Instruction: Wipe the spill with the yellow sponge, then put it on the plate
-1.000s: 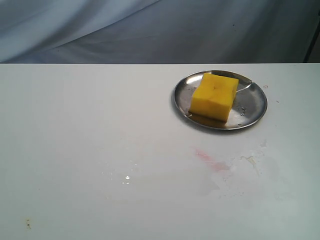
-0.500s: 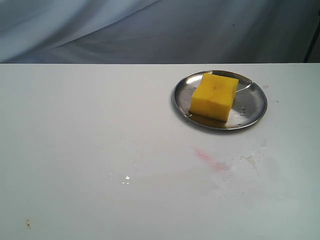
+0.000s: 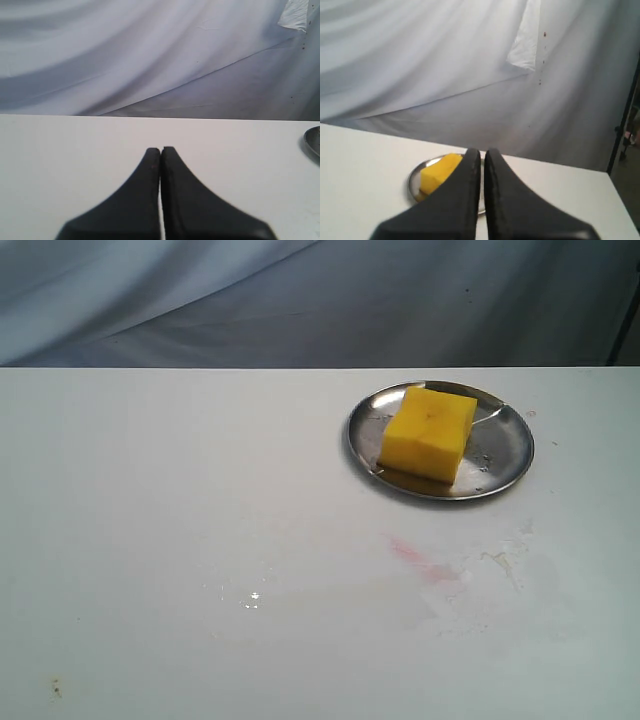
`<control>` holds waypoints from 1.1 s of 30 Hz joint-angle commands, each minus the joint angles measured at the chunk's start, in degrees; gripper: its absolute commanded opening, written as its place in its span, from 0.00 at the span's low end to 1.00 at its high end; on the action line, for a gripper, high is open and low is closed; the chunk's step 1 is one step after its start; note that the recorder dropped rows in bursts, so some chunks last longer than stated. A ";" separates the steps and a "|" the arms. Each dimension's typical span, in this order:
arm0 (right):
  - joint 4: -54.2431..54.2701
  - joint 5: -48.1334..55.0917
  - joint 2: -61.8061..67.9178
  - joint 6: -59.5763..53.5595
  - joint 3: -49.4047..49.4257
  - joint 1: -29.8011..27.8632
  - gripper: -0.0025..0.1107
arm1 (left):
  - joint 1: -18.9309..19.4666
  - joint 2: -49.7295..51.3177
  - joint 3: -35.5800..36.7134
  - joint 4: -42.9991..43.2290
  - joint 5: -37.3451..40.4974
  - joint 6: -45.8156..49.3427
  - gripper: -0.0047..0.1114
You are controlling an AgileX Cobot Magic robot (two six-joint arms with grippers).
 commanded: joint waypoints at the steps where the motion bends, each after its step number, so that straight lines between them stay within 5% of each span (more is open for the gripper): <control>1: 0.95 -8.70 -0.07 -0.15 10.40 0.15 0.05 | -0.05 -0.09 0.25 0.04 -0.23 -0.03 0.05; 8: 2.47 -32.09 -0.07 4.00 24.59 0.15 0.05 | -0.05 -0.09 0.25 0.04 -0.23 -0.13 0.05; 18: 2.47 -44.09 -0.07 3.67 34.27 0.15 0.05 | -0.05 -0.09 0.25 0.04 -0.23 -0.13 0.05; 33: -0.38 -38.18 -0.07 -2.49 34.27 0.15 0.05 | -0.05 -0.09 0.25 0.04 -0.23 0.08 0.05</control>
